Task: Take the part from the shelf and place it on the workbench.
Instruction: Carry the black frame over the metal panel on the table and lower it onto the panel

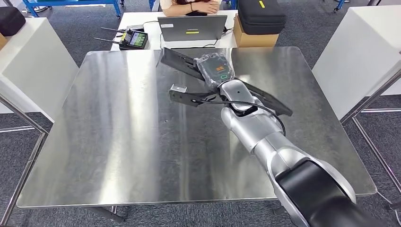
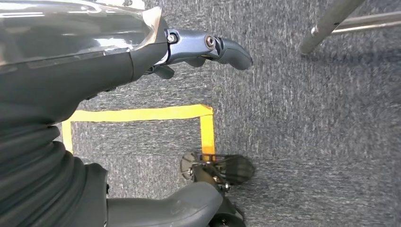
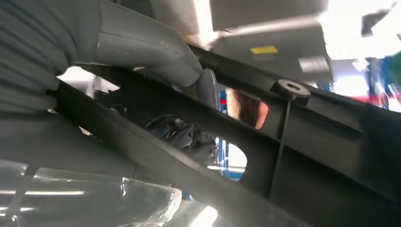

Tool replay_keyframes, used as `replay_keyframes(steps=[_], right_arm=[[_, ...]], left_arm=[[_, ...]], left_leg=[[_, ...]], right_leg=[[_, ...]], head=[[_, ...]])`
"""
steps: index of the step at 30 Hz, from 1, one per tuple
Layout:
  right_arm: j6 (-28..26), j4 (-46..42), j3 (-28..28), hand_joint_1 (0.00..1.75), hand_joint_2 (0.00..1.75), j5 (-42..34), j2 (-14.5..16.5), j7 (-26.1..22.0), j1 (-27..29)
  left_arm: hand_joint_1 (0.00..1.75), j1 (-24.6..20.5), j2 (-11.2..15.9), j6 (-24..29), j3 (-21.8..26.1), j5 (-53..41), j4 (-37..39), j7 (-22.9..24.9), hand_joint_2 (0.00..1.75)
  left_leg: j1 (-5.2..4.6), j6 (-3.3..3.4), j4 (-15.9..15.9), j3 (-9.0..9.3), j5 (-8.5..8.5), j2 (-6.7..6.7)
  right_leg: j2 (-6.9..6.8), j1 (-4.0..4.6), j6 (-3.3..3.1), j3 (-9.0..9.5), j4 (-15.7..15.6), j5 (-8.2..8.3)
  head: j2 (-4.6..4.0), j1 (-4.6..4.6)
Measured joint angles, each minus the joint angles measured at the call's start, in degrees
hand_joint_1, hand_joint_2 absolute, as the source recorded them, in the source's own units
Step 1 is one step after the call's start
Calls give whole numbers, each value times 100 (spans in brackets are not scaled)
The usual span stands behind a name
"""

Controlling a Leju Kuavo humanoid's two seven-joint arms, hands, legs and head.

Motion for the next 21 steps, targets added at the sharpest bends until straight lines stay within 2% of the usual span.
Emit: replay_keyframes(steps=[2, 5, 9, 14, 18, 21], right_arm=[[87, 354, 164, 175, 175, 167, 46, 105, -69], [161, 724, 305, 175, 175, 216, 98, 164, -113], [242, 1033, 406, 175, 175, 235, 161, 220, -129], [263, 1243, 477, 175, 175, 301, 198, 298, -128], [276, 1361, 491, 0, 0, 298, 202, 405, -112], [302, 1433, 489, 0, 0, 261, 203, 448, -102]], left_arm=[[0, -25, -21, 28, -2, 0, 1, 38, 175], [0, -51, -55, 52, -3, 2, 2, 88, 175], [0, -69, -64, 55, -3, 6, 2, 126, 175], [0, -81, -79, 28, -3, 37, 2, 91, 175], [0, -80, -81, -24, -3, 89, 2, -9, 175], [0, -80, -81, -25, -3, 127, 2, -32, 175]], left_leg=[[-6, 42, -47, 34, 22, -8], [-33, 30, -64, 27, 77, -22], [-101, 84, -61, 25, 44, -34], [-135, 132, -60, 26, 32, -32], [-141, 139, -59, 26, 36, -32], [-139, 142, -59, 28, 37, -28]], right_leg=[[-3, 38, 38, -2, 9, -42], [-13, 70, 11, 7, 12, -59], [-27, 61, 30, 8, -26, -70], [-27, 46, 58, 9, -43, -73], [-29, 41, 85, 8, -45, -68], [-28, 41, 114, 8, -45, -65]], head=[[0, 9], [0, 17], [0, 16], [0, 16], [0, 16], [0, 14]])
